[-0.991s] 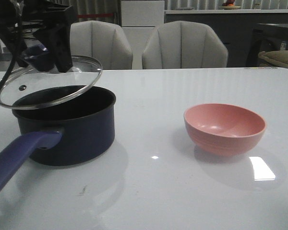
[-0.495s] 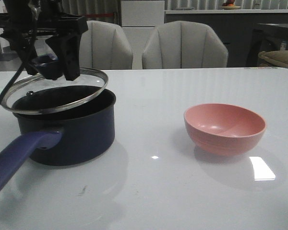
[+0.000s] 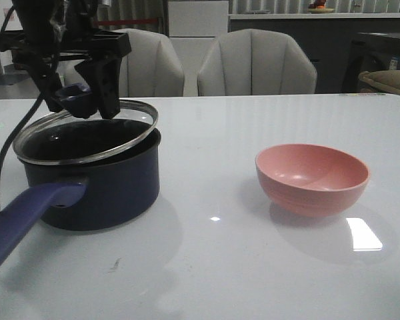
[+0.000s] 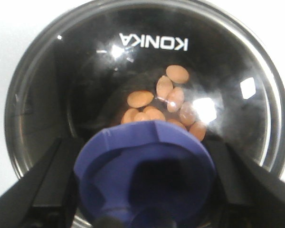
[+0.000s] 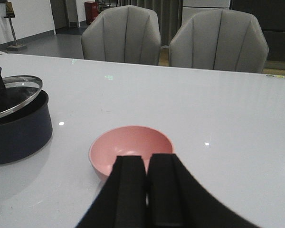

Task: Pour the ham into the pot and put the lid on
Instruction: 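Lower the glass lid onto the saucepan and open the left gripper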

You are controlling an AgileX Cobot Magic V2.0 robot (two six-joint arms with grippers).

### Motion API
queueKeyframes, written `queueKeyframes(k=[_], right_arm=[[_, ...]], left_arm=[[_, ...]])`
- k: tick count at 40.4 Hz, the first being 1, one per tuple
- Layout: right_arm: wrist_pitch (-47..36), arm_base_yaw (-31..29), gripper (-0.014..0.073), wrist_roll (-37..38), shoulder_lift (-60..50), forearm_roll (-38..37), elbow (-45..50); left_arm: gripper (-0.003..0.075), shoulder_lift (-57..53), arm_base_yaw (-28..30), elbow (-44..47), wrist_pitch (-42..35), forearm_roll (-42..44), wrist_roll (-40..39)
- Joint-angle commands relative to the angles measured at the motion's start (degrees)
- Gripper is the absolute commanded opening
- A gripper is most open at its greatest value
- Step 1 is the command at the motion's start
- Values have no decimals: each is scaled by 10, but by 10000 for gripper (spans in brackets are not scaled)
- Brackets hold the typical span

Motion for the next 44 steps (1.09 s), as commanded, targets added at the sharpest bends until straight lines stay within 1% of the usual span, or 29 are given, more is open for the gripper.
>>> queueKeyframes(k=[1,4,12,14,17,20,23,26,35,39,44], right_arm=[[-43,2,157,-5,6,3,-16],[-43,2,157,-5,6,3,-16],[-43,2,157,-5,6,3,-16],[-43,2,157,-5,6,3,-16],[-43,2,157,-5,6,3,-16],[-43,2,157,-5,6,3,-16],[-43,2,157,-5,6,3,-16],[-43,2,157,-5,6,3,-16],[-43,2,157,-5,6,3,-16],[-43,2,157,-5,6,3,-16],[-43,2,157,-5,6,3,-16]], left_arm=[[323,-27,-4,-21,-23,-5,0],[338,-21,-4,-21,-21,-3,0],[341,-11,-4,-21,-16,-1,0],[359,-11,-4,-21,-17,-1,0],[415,-11,-4,-21,-23,-1,0],[501,-11,-4,-21,-30,-1,0],[571,-11,-4,-21,-37,-1,0],[610,-11,-4,-21,-42,-1,0],[610,-11,-4,-28,-47,-1,0],[603,-14,-4,-40,-30,1,0],[603,-33,-4,-42,-17,23,2]])
